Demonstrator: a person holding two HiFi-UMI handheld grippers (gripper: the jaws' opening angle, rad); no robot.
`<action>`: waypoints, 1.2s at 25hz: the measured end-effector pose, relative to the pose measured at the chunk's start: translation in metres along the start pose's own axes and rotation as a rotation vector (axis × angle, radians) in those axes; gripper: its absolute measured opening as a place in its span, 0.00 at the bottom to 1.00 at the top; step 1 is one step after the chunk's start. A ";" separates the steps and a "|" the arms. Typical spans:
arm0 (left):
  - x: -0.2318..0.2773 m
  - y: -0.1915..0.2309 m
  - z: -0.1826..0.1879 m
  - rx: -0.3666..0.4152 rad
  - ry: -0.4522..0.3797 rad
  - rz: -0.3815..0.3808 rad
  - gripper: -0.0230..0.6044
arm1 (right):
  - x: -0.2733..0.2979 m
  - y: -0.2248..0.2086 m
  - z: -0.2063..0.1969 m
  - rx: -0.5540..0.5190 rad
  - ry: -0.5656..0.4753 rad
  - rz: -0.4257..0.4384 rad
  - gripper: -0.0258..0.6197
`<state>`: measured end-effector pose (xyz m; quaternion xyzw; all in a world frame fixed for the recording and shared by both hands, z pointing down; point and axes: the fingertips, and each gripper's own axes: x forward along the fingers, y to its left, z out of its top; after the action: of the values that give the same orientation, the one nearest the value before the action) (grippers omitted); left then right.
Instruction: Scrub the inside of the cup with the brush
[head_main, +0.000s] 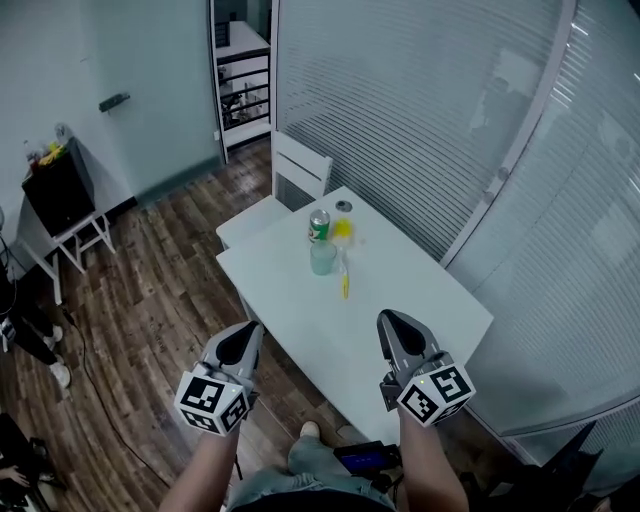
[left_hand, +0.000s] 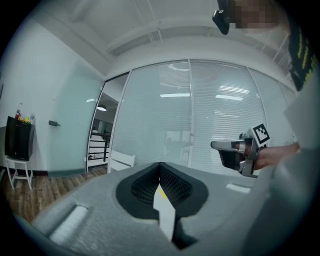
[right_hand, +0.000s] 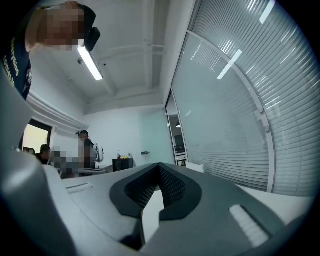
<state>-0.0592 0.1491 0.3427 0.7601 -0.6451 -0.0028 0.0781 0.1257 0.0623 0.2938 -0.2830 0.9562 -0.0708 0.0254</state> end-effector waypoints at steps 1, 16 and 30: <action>0.008 0.003 0.003 0.001 -0.003 0.000 0.04 | 0.006 -0.005 0.001 -0.001 0.003 0.005 0.04; 0.088 0.018 0.009 0.030 0.005 -0.032 0.04 | 0.059 -0.067 -0.001 0.015 0.038 0.006 0.04; 0.164 0.048 0.003 0.024 0.017 -0.134 0.04 | 0.105 -0.104 -0.018 0.014 0.070 -0.053 0.04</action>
<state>-0.0794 -0.0195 0.3614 0.8025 -0.5921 0.0060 0.0740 0.0920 -0.0788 0.3264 -0.3055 0.9481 -0.0878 -0.0079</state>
